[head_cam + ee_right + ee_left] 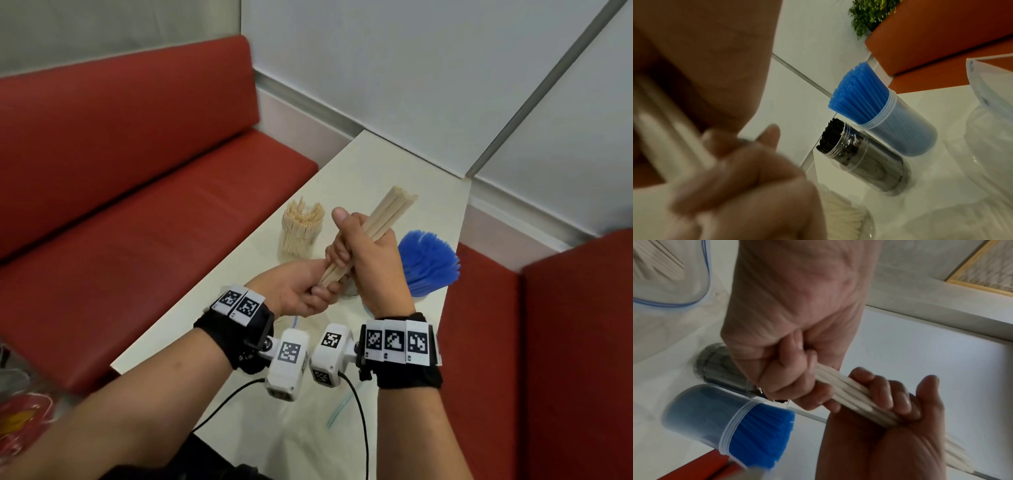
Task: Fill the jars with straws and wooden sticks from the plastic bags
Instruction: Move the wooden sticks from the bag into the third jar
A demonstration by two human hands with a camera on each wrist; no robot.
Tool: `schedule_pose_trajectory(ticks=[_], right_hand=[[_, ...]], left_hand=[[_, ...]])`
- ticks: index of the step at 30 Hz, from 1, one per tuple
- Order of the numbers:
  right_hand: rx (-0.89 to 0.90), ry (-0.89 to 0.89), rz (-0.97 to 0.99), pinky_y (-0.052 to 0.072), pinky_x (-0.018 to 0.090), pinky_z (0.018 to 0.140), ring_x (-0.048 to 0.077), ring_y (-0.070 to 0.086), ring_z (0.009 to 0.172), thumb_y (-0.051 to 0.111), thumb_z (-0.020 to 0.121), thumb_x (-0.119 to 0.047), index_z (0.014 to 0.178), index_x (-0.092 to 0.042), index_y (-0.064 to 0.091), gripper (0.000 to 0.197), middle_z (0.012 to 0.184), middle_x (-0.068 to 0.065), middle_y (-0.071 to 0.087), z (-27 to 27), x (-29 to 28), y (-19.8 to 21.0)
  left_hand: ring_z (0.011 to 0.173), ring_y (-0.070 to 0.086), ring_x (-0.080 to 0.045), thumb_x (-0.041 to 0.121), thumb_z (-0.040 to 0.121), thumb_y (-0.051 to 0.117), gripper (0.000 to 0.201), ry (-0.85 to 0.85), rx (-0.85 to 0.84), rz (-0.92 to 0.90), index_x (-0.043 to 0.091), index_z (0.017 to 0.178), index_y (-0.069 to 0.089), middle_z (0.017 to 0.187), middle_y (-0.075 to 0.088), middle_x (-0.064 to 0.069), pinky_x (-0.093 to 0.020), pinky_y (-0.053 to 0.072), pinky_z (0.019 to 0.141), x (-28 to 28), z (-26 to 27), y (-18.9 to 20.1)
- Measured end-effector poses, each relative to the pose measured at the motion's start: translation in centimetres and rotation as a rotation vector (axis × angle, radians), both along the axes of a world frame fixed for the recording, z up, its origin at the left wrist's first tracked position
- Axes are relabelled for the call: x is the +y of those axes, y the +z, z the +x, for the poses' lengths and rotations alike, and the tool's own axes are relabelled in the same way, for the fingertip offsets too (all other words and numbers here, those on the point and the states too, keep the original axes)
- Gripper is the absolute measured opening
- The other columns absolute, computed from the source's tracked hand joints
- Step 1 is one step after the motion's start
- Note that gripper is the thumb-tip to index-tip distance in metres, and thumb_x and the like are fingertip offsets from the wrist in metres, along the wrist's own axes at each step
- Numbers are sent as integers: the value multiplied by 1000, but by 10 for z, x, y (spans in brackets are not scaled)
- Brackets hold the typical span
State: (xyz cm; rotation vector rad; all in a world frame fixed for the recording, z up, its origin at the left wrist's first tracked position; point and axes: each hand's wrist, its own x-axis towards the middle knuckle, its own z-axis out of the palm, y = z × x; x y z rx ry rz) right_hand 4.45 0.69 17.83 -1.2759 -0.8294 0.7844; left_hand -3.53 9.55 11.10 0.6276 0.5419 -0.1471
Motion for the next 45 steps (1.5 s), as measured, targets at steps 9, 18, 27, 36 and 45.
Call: schedule_pose_trajectory(ticks=[9, 18, 27, 36, 45], right_hand=[[-268, 307, -468, 53, 18, 56, 15, 70, 62, 73, 89, -8, 94, 4, 75, 13, 71, 7, 74, 52, 11, -3], [-388, -237, -196, 63, 40, 74, 27, 76, 67, 73, 83, -12, 81, -11, 77, 5, 72, 9, 75, 83, 115, 9], [-658, -194, -479, 48, 8, 63, 23, 71, 70, 63, 87, -10, 81, -12, 73, 12, 80, 14, 76, 84, 175, -61], [-659, -231, -444, 47, 27, 78, 15, 59, 88, 77, 84, -34, 109, -21, 71, 29, 101, 4, 66, 86, 179, -105], [-1238, 63, -738, 3, 47, 125, 33, 0, 155, 30, 109, -43, 159, -4, 14, 66, 168, 14, 12, 55, 179, -144]], left_hand=[[36, 27, -7, 27, 95, 51, 28, 181, 217, 443, 10, 74, 57, 55, 50, -2, -16, 17, 33, 43, -15, -54], [56, 60, -24, 15, 92, 47, 32, -464, 569, 1082, 4, 70, 67, 69, 67, -12, -31, 55, 62, 68, -26, -89], [119, 56, -29, 30, 84, 74, 60, -819, 571, 1545, 4, 134, 51, 133, 56, -12, -38, 47, 98, 39, -26, -136], [122, 49, -32, 19, 92, 63, 56, -738, 673, 1703, 6, 140, 37, 136, 45, -13, -42, 47, 97, 30, -41, -159], [131, 47, -31, 2, 103, 35, 38, -981, 660, 1753, 2, 140, 44, 143, 46, -16, -40, 40, 109, 36, -40, -158]])
